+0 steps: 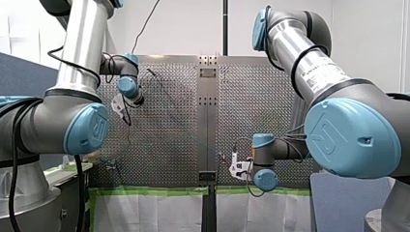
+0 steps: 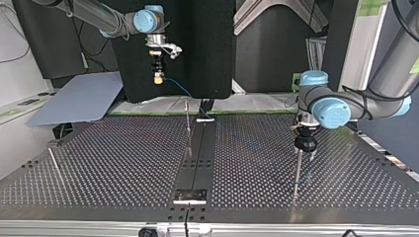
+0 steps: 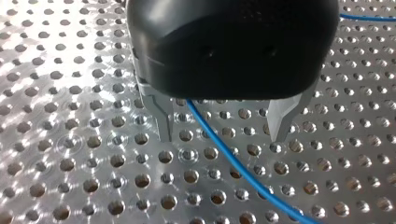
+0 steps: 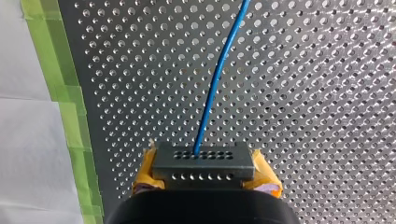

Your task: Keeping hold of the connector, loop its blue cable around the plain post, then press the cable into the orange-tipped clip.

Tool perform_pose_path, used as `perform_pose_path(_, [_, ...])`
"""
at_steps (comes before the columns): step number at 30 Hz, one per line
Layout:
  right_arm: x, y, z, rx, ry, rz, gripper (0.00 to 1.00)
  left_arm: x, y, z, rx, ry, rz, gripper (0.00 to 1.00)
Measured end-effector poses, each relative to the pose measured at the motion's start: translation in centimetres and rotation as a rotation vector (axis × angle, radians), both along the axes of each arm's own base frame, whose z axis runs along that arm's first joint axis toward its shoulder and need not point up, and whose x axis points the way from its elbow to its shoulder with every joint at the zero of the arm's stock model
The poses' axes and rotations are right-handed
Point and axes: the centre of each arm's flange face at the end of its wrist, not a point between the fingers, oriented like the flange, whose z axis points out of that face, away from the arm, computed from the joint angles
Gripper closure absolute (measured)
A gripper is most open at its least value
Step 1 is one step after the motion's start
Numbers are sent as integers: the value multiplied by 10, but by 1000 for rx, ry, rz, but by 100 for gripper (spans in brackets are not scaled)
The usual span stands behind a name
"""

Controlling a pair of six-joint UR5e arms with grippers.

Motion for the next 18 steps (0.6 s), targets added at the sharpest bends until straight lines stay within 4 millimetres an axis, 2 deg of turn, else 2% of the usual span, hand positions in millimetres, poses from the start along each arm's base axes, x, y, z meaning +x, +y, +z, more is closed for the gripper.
perform_pose_path(8, [0,0,0,1,4,1,100,-13,20,5,-66,-64,52,0])
perform_pose_path(15, [0,0,0,0,4,2,100,-24,52,7,-135,-132,104,0])
perform_pose_path(18, [1,0,0,-1,4,2,100,-23,55,7,-162,-157,99,0])
